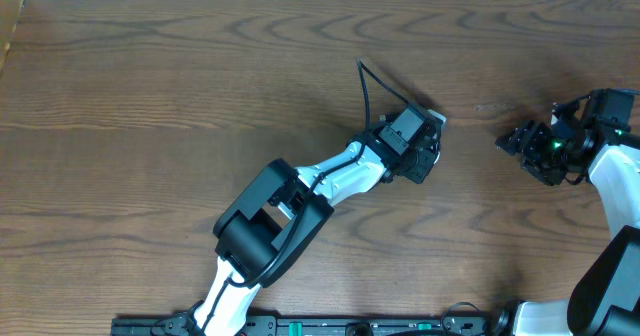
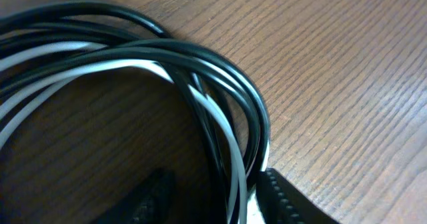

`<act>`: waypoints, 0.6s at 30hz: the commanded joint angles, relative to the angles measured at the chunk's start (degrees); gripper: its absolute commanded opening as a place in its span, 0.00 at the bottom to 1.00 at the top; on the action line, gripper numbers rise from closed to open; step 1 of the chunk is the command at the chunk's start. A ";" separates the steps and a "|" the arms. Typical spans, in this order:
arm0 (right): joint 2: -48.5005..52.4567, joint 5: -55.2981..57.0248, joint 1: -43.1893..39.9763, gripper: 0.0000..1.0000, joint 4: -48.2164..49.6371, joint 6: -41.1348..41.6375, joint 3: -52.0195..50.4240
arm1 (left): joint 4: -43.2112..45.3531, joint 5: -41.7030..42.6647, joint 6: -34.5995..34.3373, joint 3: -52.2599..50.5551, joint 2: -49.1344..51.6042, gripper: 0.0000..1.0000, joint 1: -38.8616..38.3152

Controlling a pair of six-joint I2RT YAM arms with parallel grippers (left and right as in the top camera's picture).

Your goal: Untangle cables

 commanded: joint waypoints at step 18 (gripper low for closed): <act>-1.84 -19.80 6.16 0.66 1.40 -10.78 0.44 | -13.94 -0.94 -2.03 2.62 -12.63 0.08 3.04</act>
